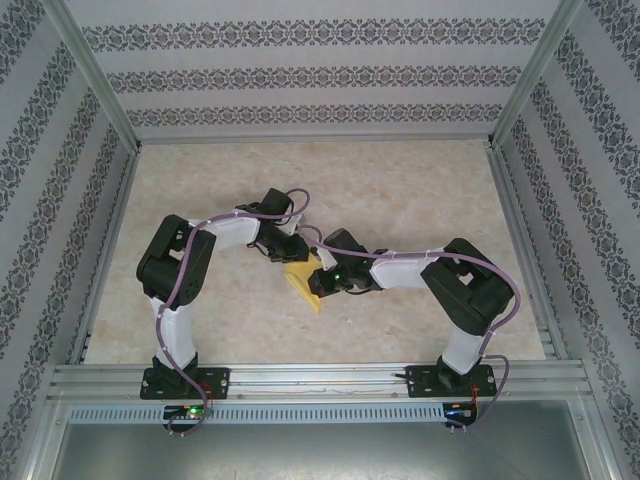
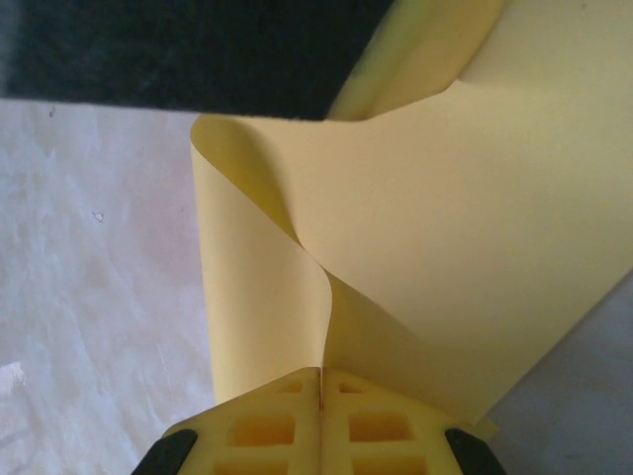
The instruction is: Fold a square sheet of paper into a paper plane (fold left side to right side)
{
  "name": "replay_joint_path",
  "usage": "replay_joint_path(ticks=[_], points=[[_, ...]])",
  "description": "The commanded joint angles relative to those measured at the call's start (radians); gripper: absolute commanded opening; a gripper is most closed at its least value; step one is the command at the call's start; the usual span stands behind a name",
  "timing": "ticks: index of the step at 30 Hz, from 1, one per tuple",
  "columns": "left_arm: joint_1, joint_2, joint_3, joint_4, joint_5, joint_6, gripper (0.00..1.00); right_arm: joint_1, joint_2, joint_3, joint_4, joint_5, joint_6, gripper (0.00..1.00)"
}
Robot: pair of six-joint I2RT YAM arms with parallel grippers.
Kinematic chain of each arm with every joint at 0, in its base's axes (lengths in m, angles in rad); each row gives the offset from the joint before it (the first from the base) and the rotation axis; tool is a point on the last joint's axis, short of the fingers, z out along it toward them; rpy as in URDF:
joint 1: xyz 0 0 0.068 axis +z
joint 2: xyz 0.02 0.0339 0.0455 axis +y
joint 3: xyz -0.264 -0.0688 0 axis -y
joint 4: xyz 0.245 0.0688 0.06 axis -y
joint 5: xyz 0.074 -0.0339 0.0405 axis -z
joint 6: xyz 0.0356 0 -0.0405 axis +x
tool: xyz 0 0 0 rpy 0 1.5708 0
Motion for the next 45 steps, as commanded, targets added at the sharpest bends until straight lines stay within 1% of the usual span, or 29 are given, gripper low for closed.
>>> replay_joint_path(ticks=[1, 5, 10, 16, 20, 28, 33, 45], points=[[0.013, -0.094, -0.002, 0.007, 0.0, -0.009, 0.14, 0.008, 0.032, -0.006, -0.014, 0.014, -0.018, 0.02], [0.044, -0.186, -0.047, 0.022, -0.002, -0.026, 0.14, 0.008, 0.031, -0.018, -0.009, 0.014, -0.014, 0.04], [0.075, -0.305, -0.171, 0.054, 0.016, -0.04, 0.13, 0.006, 0.031, -0.027, 0.0, 0.009, -0.011, 0.05], [0.068, -0.374, -0.337, 0.181, 0.133, -0.09, 0.1, 0.004, 0.031, -0.028, 0.003, 0.009, -0.011, 0.05], [0.048, -0.36, -0.403, 0.272, 0.179, -0.145, 0.1, 0.005, 0.032, -0.03, 0.0, 0.009, -0.011, 0.05], [-0.009, -0.289, -0.399, 0.335, 0.184, -0.188, 0.1, 0.003, 0.035, -0.034, 0.0, 0.014, -0.011, 0.05], [-0.033, -0.247, -0.385, 0.324, 0.15, -0.189, 0.1, 0.003, 0.035, -0.03, -0.003, 0.011, -0.011, 0.05], [-0.035, -0.206, -0.387, 0.272, 0.092, -0.162, 0.1, -0.002, 0.039, -0.033, -0.004, 0.012, -0.014, 0.05]])
